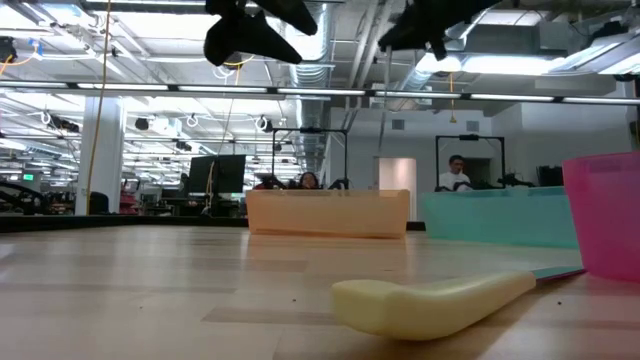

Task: Sort silverware by color (type)
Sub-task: Put the white patterned knife into the blue bin

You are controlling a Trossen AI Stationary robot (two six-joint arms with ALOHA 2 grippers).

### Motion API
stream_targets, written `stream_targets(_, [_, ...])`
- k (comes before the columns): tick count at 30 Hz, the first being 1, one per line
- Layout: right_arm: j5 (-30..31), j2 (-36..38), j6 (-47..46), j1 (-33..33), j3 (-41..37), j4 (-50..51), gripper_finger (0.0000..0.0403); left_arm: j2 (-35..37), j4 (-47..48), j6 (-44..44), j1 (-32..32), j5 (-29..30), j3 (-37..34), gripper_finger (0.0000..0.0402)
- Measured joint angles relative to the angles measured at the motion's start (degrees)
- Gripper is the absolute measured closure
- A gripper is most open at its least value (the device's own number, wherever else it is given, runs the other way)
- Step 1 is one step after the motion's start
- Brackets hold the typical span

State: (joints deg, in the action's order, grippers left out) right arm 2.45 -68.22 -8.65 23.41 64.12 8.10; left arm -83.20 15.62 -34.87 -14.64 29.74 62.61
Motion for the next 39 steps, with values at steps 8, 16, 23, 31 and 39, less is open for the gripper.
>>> stream_targets(8, [-1.2, -1.4, 1.0, 6.1, 0.0, 5.1, 0.0351, 0.0, 4.5, -1.0, -1.9, 1.0, 0.0, 0.02])
stream_targets(16, [-2.4, -2.6, 2.6, 10.1, 3.7, 18.3, 0.0351, 0.0, 7.2, -3.2, -2.1, 0.9, 0.0, 0.02])
stream_targets(23, [-2.5, -3.5, 3.7, 12.9, 11.0, 32.0, 0.0351, 0.0, 8.2, -2.5, -2.1, 1.1, 0.0, 0.02])
stream_targets(31, [-2.6, -8.7, 4.1, 13.2, 18.8, 45.3, 0.0351, 0.0, 8.1, -3.3, -2.2, 2.6, 0.0, 0.02])
stream_targets(39, [-1.0, -16.9, 4.2, 11.1, 21.0, 55.8, 0.0351, 0.0, 8.5, -2.7, -3.0, 2.7, 0.0, 0.02])
